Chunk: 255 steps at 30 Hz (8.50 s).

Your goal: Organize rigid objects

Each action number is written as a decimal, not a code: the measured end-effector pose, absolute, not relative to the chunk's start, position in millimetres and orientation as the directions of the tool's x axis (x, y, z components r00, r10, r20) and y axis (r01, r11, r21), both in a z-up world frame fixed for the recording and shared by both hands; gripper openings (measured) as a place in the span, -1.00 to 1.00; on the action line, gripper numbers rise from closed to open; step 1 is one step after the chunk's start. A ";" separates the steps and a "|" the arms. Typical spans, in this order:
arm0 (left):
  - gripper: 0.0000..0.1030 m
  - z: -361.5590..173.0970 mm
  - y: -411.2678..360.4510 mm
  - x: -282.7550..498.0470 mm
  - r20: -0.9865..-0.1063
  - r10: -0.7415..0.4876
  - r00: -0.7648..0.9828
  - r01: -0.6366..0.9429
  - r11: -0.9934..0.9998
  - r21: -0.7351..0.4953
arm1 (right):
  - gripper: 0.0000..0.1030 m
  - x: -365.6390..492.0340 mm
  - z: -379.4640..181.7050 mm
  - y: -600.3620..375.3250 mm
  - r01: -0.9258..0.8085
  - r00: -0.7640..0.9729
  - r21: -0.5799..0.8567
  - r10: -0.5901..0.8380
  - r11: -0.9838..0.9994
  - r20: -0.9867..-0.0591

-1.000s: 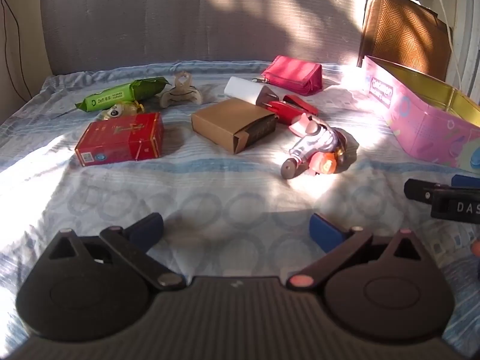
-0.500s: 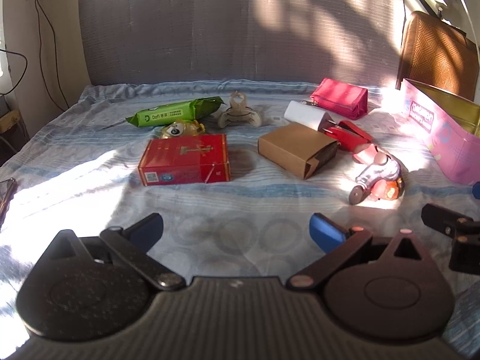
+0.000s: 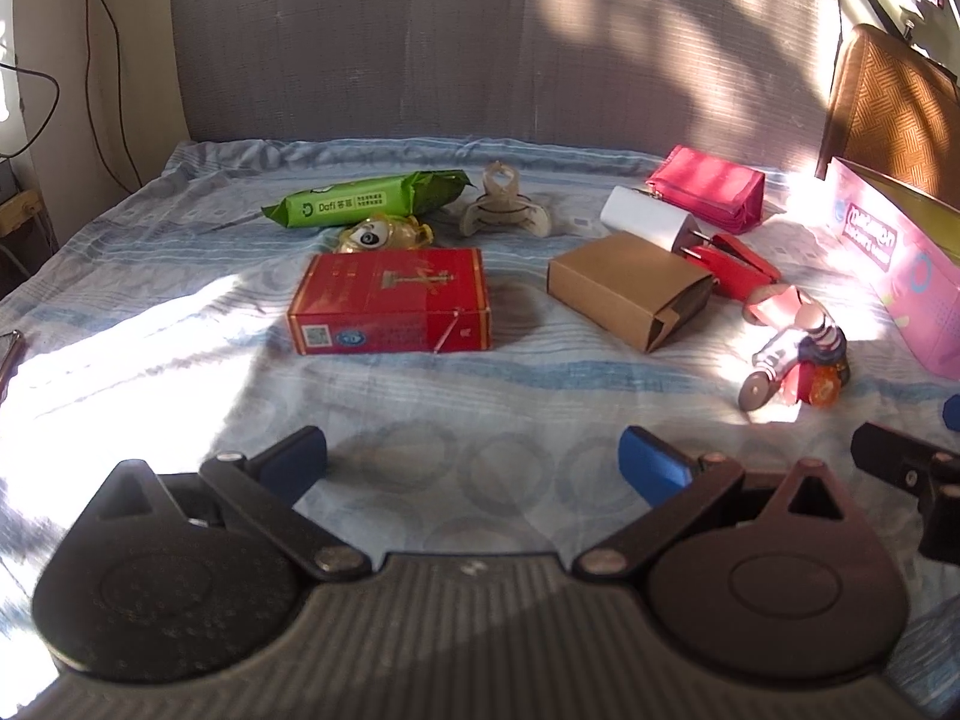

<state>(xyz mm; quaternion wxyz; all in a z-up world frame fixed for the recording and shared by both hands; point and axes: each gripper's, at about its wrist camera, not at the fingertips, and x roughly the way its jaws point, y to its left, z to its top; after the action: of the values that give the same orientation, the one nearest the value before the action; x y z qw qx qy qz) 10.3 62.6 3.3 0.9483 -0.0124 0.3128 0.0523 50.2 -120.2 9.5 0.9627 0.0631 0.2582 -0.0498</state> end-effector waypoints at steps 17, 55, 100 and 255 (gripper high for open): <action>1.00 6.2 63.2 7.6 -0.587 0.078 0.806 -0.102 0.995 -0.009 | 0.05 40.6 13.0 -119.7 0.153 0.887 0.097 -0.094 0.983 -0.452; 0.32 16.3 6.9 28.1 -0.476 -0.477 0.739 0.473 0.870 -0.137 | -0.16 120.2 30.5 -166.9 -0.011 0.810 0.388 0.236 0.922 -0.538; 0.19 69.9 -176.6 57.6 -0.380 -0.640 0.668 0.711 0.699 0.073 | 0.29 -6.5 65.8 -344.7 0.376 0.927 0.477 -0.323 0.795 -0.192; -0.09 15.6 -116.5 1.0 -0.579 -0.731 0.362 0.738 0.604 -0.302 | 0.69 -115.1 11.2 -185.7 0.134 0.854 -0.038 -0.135 0.990 -0.502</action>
<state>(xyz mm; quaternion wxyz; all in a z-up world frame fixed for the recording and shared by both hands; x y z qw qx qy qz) 1.0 -116.5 15.6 0.8251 0.0049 0.3482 -0.4449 -115.1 -185.7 11.2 0.9629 -0.0009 0.2607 -0.0699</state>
